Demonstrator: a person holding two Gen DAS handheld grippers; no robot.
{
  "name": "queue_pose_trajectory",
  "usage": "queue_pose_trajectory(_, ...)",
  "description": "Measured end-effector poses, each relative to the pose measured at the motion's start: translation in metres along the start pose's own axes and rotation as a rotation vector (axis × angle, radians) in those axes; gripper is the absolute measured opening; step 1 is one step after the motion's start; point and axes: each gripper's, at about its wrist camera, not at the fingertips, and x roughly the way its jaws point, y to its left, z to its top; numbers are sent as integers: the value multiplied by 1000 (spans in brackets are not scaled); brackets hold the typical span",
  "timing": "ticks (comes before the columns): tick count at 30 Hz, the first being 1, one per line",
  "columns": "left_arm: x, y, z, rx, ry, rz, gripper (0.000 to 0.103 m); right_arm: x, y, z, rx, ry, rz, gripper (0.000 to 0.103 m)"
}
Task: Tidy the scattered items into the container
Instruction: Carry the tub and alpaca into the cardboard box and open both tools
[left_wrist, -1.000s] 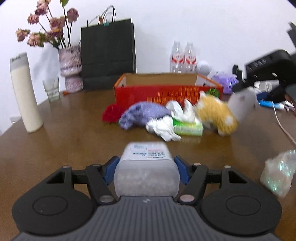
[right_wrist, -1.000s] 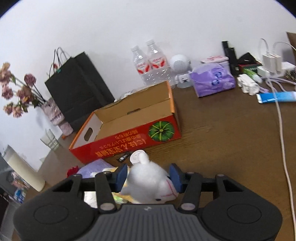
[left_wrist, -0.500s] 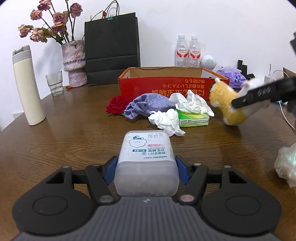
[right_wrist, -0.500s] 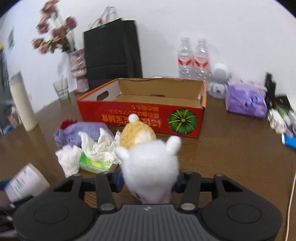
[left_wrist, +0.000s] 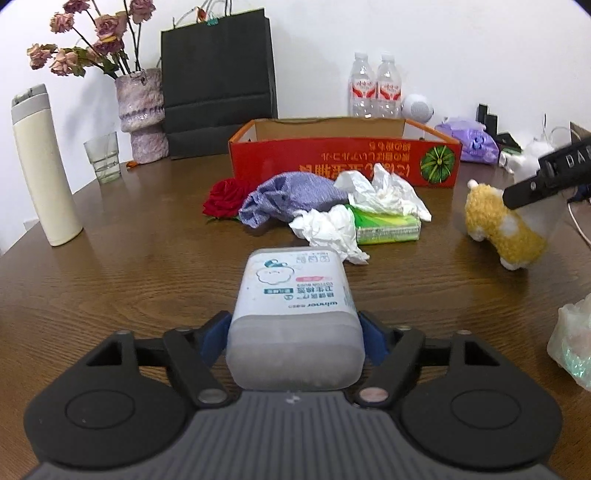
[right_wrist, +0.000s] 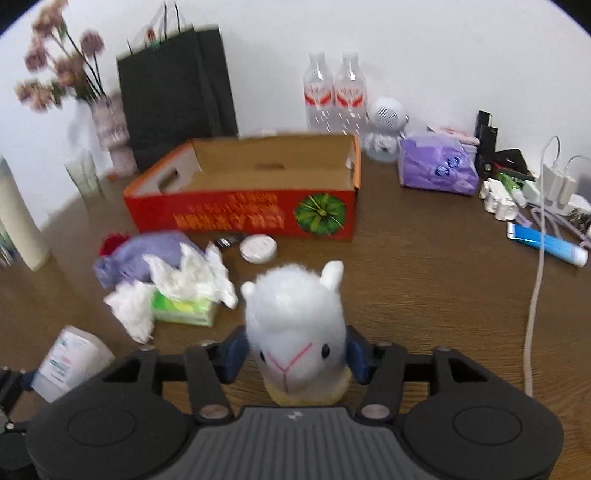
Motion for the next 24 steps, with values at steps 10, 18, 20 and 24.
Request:
queue_pose_trajectory(10, 0, 2, 7, -13, -6, -6, 67, -16, -5, -20, 25, -150, -2, 41)
queue_pose_trajectory(18, -23, 7, 20, -61, -102, 6, 66, -34, 10, -15, -24, -234, -14, 37)
queue_pose_trajectory(20, -25, 10, 37, -73, -137, -12, 66, -45, 11, -4, -14, -276, 3, 37)
queue_pose_trajectory(24, -13, 15, 98, -82, -193, -54, 66, -49, 6, 43, 14, -316, 28, 37)
